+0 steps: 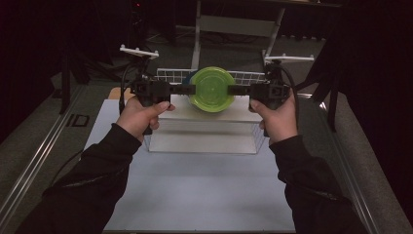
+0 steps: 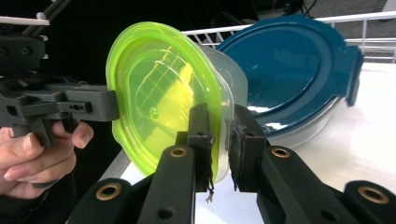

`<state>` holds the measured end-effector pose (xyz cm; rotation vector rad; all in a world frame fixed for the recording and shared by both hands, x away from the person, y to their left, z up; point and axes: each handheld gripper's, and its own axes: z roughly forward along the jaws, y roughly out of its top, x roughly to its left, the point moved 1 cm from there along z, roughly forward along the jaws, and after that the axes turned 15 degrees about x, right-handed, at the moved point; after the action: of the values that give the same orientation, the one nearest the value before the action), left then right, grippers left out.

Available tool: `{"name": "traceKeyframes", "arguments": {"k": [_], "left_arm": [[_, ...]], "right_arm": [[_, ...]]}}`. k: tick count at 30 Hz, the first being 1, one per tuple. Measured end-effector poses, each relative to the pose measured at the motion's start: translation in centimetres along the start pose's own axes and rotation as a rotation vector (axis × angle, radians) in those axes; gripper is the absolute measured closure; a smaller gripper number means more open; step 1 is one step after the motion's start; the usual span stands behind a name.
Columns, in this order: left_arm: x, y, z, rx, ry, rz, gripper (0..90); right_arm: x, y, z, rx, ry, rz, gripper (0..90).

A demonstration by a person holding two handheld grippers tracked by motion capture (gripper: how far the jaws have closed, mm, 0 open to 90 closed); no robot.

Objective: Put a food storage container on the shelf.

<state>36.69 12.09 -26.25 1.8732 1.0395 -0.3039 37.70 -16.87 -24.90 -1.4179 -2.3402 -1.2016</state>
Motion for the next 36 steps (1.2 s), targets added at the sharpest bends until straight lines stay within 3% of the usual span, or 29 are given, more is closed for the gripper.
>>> {"name": "traceKeyframes", "arguments": {"k": [9, 14, 21, 28, 34, 36], "left_arm": [[1.3, 1.2, 0.7, -0.006, -0.015, -0.027, 82.8], [2.3, 1.8, 0.9, -0.038, -0.03, -0.06, 81.6], [2.6, 2.3, 1.4, -0.057, 0.002, -0.066, 75.4], [3.0, 2.7, 2.0, -0.082, 0.04, -0.085, 66.6], [3.2, 3.1, 2.3, -0.094, 0.057, -0.085, 58.9], [3.4, 3.1, 2.2, -0.115, 0.04, -0.097, 56.5]], "right_arm": [[-1.0, 1.6, 0.4, 0.011, -0.015, 0.043, 79.9], [-1.2, 2.3, 0.7, 0.022, -0.01, 0.064, 79.2], [-1.5, 3.3, 0.9, 0.035, -0.027, 0.089, 72.9], [-2.3, 4.0, 1.4, 0.018, -0.002, 0.132, 69.2], [-2.3, 4.6, 1.7, 0.02, -0.006, 0.135, 65.1], [-2.2, 4.6, 1.7, 0.019, -0.019, 0.126, 63.3]]}}
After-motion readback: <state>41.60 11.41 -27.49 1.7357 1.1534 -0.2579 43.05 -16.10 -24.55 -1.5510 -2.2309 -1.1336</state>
